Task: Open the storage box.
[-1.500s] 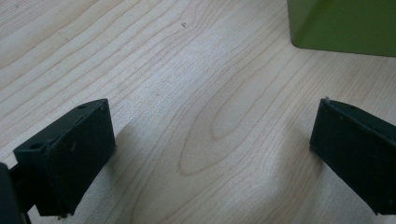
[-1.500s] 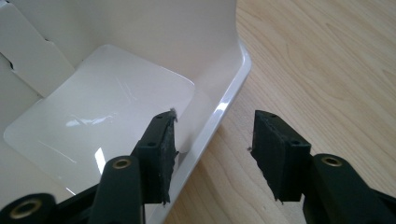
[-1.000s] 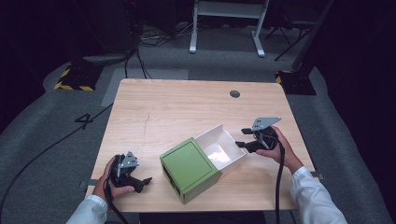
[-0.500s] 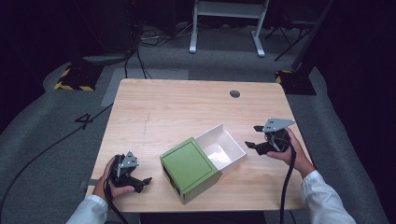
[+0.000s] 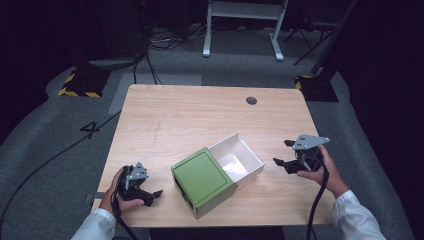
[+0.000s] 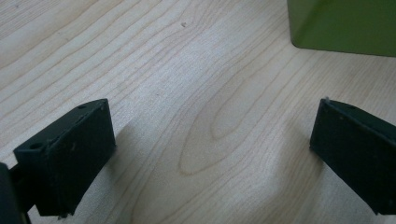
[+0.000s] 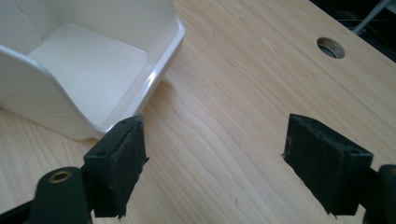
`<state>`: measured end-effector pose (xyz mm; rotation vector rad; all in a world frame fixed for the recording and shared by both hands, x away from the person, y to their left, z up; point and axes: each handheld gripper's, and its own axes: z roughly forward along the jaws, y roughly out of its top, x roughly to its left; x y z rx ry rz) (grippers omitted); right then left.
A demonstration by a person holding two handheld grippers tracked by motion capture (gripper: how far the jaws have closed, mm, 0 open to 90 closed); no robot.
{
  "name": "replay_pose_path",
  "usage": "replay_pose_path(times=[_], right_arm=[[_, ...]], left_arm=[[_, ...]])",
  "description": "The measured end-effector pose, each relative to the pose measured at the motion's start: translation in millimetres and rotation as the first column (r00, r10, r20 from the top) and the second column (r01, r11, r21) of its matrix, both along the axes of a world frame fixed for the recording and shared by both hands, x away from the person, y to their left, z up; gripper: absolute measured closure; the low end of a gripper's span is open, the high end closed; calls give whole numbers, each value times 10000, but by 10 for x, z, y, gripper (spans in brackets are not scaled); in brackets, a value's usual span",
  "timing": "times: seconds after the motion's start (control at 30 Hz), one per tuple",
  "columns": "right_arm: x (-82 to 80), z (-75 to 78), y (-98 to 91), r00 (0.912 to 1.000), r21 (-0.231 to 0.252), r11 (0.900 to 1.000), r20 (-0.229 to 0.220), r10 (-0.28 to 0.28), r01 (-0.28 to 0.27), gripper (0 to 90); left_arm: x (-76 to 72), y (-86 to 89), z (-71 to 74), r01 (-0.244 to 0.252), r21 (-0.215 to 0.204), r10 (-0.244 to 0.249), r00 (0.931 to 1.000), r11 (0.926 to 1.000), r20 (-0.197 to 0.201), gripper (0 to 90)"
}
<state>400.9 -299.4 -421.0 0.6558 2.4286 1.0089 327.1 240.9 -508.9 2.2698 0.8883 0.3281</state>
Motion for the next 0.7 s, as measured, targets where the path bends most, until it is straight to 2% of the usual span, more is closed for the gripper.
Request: replay_pose_path(times=[0.3,0.5,0.7], right_arm=[[-100,-133,-273,9981,-22,9982,-121,-598,598,200],[-163,-331,-475,9932,-297,9936,-360,-1104,1094,199],[-235,-536,-651,9847,-190,9874,-732,-1579,1570,198]], left_arm=[[0,0,0,-1,-3,1,10000,10000,-3,2],[0,0,0,-2,-2,2,10000,10000,-2,2],[0,0,0,-1,-1,1,10000,10000,-3,2]])
